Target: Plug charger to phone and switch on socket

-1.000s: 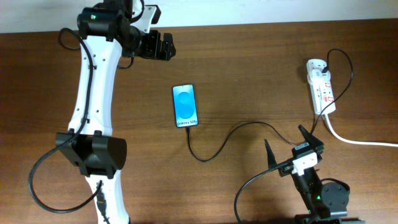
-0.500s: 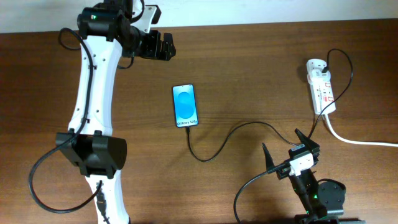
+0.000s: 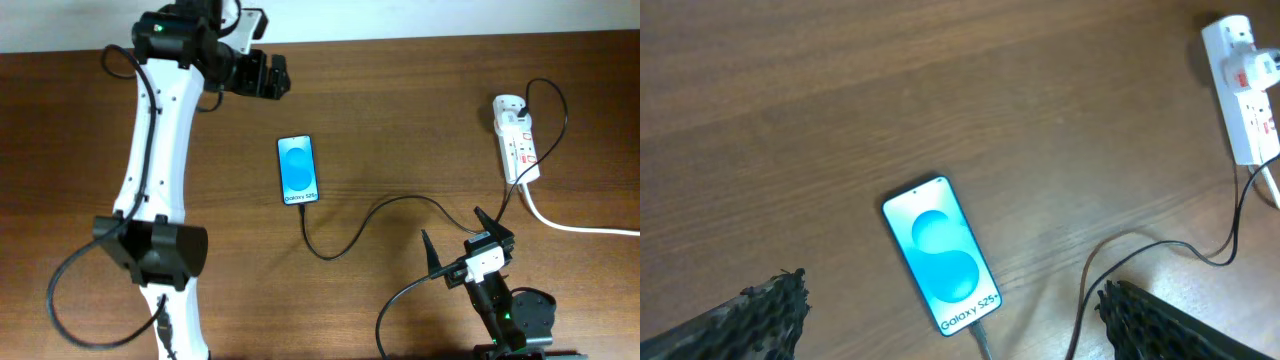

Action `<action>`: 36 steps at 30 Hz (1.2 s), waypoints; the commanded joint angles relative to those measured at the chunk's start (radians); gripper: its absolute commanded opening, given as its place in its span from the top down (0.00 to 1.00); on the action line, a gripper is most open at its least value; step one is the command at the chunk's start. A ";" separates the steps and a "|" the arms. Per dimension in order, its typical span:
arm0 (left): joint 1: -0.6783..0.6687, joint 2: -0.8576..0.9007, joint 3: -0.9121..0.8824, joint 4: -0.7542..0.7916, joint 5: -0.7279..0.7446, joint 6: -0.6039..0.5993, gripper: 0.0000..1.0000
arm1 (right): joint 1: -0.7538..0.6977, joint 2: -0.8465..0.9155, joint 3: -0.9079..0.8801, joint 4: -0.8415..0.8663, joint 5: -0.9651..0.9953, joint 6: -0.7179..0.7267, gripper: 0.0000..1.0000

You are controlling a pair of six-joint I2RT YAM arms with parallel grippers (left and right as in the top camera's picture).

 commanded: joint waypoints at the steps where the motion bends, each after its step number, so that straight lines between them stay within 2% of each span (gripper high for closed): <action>1: -0.037 -0.244 -0.164 0.093 -0.121 0.016 0.01 | 0.006 -0.013 -0.007 -0.003 -0.013 0.005 0.02; 2: -0.042 -0.299 -0.233 0.140 -0.154 0.016 0.01 | 0.006 -0.013 -0.007 -0.003 -0.013 0.005 0.02; 4: -0.051 -0.478 -0.499 0.316 -0.237 0.016 0.01 | 0.006 -0.013 -0.007 -0.003 -0.013 0.005 0.02; 6: -0.043 -0.658 -0.772 0.493 -0.279 0.016 0.01 | 0.006 -0.012 -0.007 -0.003 -0.013 0.005 0.02; 9: 0.000 -0.898 -1.103 0.674 -0.300 0.016 0.01 | 0.006 -0.013 -0.007 -0.003 -0.013 0.005 0.02; 15: 0.087 -1.313 -1.602 0.888 -0.299 0.016 0.01 | 0.006 -0.013 -0.007 -0.003 -0.013 0.005 0.02; 21: 0.120 -1.732 -2.037 1.185 -0.301 0.017 0.01 | 0.006 -0.013 -0.007 -0.003 -0.013 0.005 0.01; 25: 0.175 -1.967 -2.218 1.301 -0.303 0.016 0.01 | 0.006 -0.013 -0.007 -0.003 -0.013 0.005 0.02; 28: 0.204 -2.055 -2.285 1.339 -0.304 0.017 0.01 | 0.006 -0.013 -0.007 -0.003 -0.013 0.005 0.02; 31: 0.209 -2.081 -2.341 1.440 -0.304 0.082 0.01 | 0.006 -0.013 -0.007 -0.003 -0.013 0.005 0.01; 34: 0.209 -2.084 -2.436 1.599 -0.303 0.087 0.01 | 0.006 -0.012 -0.007 -0.003 -0.013 0.005 0.02; 36: 0.209 -2.084 -2.451 1.604 -0.301 0.087 0.01 | 0.006 -0.013 -0.007 -0.003 -0.013 0.005 0.02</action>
